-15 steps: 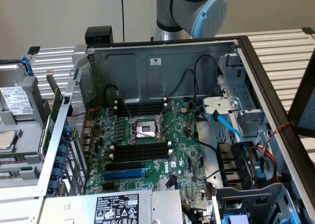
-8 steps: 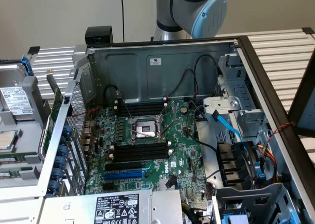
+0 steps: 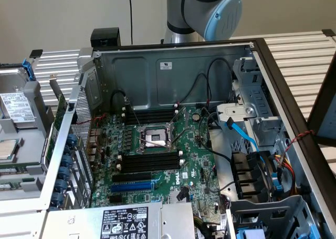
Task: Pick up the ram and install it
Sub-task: 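Reach for the ram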
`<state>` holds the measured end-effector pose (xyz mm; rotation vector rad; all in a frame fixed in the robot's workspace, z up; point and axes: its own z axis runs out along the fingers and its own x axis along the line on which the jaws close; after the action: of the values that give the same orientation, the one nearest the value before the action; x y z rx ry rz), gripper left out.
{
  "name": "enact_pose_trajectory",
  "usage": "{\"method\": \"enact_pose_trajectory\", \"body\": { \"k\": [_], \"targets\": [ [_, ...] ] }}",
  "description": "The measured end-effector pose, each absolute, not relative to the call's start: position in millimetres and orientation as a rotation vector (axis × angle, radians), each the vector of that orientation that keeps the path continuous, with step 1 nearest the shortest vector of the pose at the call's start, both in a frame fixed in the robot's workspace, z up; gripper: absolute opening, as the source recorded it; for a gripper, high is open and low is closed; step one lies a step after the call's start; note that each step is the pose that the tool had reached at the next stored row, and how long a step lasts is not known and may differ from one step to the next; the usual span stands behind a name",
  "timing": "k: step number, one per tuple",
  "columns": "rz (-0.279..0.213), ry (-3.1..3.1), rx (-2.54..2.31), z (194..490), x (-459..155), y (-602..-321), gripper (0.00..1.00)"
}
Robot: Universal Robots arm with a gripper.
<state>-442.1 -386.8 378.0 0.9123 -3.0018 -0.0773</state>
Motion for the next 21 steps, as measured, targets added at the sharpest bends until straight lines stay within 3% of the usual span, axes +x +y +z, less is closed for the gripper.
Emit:
{"method": "enact_pose_trajectory", "body": {
  "k": [21],
  "targets": [
    [-0.075, -2.806, 1.385, 376.4, -442.2, -386.7, 0.11]
  ]
}}
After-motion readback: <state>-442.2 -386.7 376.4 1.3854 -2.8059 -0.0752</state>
